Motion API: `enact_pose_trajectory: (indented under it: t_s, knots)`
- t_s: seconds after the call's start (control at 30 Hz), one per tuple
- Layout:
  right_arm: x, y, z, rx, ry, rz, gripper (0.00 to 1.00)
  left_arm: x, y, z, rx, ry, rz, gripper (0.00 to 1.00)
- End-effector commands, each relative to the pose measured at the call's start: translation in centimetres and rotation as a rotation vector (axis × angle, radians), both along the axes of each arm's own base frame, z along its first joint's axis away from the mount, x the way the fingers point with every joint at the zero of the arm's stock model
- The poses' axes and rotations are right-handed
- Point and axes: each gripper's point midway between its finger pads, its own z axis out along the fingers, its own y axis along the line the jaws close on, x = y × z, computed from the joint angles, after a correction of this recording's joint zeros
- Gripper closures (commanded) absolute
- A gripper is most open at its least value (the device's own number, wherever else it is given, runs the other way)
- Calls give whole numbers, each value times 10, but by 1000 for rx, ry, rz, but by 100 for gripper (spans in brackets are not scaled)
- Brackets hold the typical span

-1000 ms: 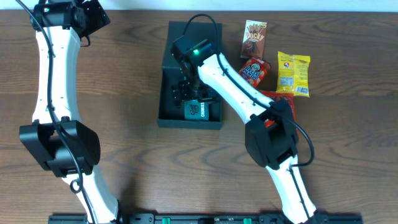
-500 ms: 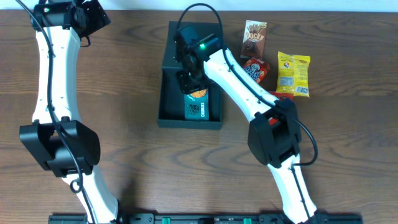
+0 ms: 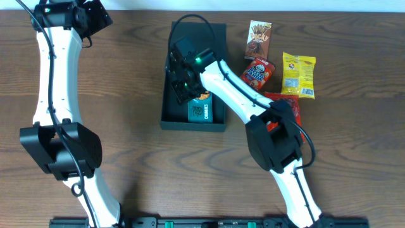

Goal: Pack container
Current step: 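Open the right gripper and withdraw from the box, then grasp the brown Pocky box with the right gripper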

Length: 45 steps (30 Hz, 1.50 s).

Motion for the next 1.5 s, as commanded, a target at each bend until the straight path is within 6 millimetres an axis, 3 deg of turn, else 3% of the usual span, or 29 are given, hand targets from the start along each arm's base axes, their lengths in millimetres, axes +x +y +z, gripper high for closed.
enact_pose_trajectory:
  t_s: [0.0, 0.43, 0.63, 0.73, 0.83, 0.9, 0.97, 1.07, 1.1, 1.17, 1.2, 1.33, 1.47]
  knots:
    - [-6, -8, -12, -58, 0, -8, 99, -1, 2, -1, 0, 6, 4, 5]
    - [1, -48, -23, -259, -48, -111, 99, -4, 2, -3, -2, 21, 4, 4]
    - [4, -44, -19, -242, -59, -103, 98, -5, 2, -4, -3, 25, 4, 5]
    - [11, -25, 7, -140, -85, -38, 99, -5, 2, -4, -3, 26, 4, 4]
    - [35, -9, 69, 7, -180, -35, 99, -6, 2, -4, -3, 27, 4, 5]
    - [55, -14, 113, 63, -269, -67, 90, -6, 2, -4, -3, 27, 4, 5]
    - [84, -35, 155, 92, -388, -131, 72, -6, 2, -4, -3, 27, 4, 4]
    - [130, -83, 187, 73, -547, -209, 64, -6, 1, -4, -4, 28, 4, 5]
    - [146, -102, 191, 69, -580, -236, 47, -6, 1, -5, -4, 29, 4, 5]
    - [177, -145, 182, 54, -604, -320, 13, -6, 1, -5, -4, 31, 4, 5]
    - [194, -173, 167, 39, -596, -377, 1, -7, 1, -5, -4, 33, 4, 5]
    - [216, -228, 124, 1, -536, -484, 1, -7, 1, -5, -4, 34, 4, 4]
    - [225, -250, 84, -34, -488, -513, 1, -7, 1, -5, -4, 34, 5, 5]
